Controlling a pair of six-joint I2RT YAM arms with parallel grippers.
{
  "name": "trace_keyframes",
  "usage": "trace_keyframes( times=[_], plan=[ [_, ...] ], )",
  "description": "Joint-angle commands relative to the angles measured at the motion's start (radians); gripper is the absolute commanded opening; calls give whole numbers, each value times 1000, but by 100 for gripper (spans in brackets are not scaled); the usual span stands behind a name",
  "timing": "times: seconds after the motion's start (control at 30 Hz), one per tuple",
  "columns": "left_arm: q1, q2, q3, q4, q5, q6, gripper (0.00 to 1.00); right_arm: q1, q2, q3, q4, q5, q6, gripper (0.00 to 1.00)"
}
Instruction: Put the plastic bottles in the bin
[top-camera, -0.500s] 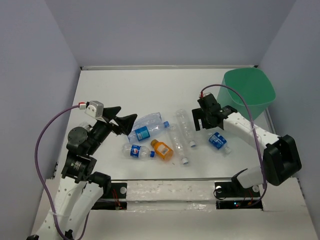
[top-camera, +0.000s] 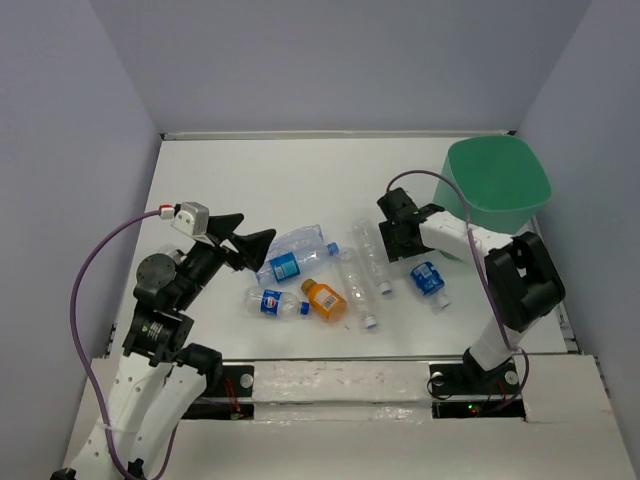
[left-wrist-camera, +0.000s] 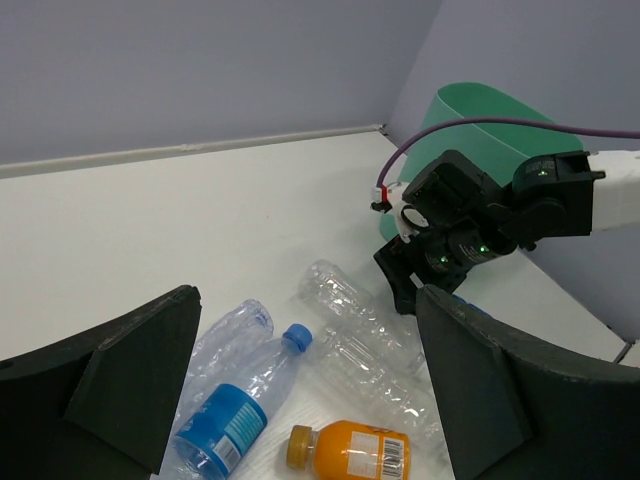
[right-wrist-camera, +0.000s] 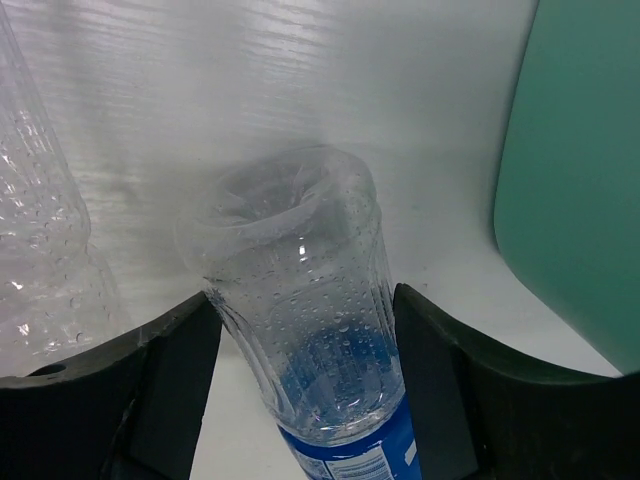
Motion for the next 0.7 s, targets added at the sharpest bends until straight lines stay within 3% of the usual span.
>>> trace_keyframes(
  times=[0.0,0.03,0.13,0.3,0.43,0.67],
  plan=[
    [-5,-1,42,24,9,15,99,3,-16,26,33,35,-9,55],
    [-5,-1,44,23,10,15,99,3,-32,25,29,45,-10,49],
    [-4,7,45,24,16,13,99,15,-124,40,-24,75,-9,43],
    [-4,14,44,27,23,11,99,98,-347,160,-53,32,-9,39],
    [-4,8,42,27,20,11,99,118,-496,327,21,-26,-24,35],
    [-4,13,42,27,19,11,99,118,-514,503,192,179,-130,34]
  ],
)
